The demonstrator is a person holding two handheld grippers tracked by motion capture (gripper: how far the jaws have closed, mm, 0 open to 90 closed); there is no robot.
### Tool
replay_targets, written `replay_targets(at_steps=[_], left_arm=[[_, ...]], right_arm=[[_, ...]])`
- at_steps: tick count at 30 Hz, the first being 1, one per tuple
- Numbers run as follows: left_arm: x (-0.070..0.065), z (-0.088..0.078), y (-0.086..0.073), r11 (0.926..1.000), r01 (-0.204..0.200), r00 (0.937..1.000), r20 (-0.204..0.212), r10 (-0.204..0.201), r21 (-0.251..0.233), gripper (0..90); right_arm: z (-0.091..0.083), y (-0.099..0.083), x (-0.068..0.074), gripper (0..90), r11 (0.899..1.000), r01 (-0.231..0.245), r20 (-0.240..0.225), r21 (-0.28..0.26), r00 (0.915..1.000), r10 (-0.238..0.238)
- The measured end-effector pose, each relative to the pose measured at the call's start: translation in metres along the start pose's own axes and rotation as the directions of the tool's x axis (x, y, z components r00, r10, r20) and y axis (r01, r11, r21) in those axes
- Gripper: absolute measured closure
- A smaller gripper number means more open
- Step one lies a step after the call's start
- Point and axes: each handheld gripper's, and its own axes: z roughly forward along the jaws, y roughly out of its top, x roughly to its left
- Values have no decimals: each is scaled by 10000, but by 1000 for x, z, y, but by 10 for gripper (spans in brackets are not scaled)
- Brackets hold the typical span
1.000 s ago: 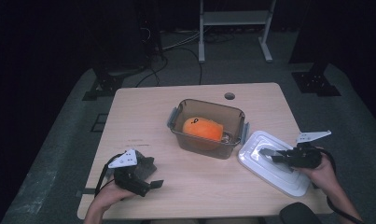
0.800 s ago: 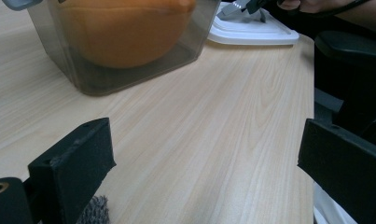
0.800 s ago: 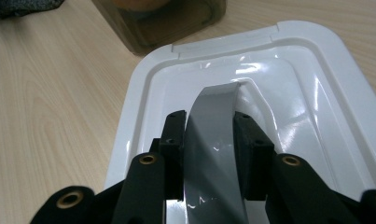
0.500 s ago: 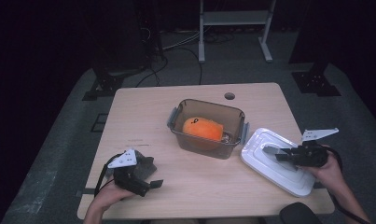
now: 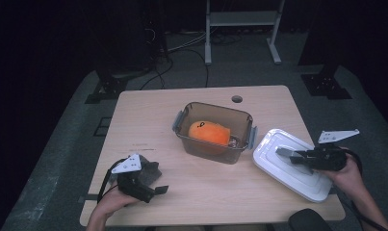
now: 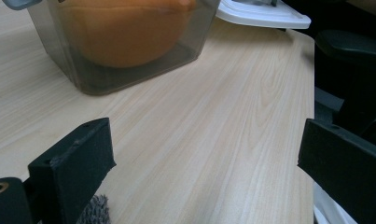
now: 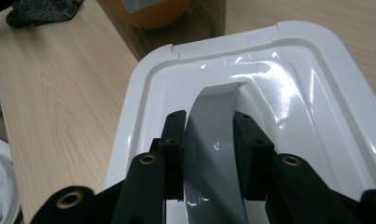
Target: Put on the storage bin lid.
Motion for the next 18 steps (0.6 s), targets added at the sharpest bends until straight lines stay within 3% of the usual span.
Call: replay_targets(at_steps=[18], left_arm=[[0,0,0,10000,29,10000,0,-29,-15,27]], right_arm=[[-25,15,6,669,9995,245,116,-219,9996,-243]])
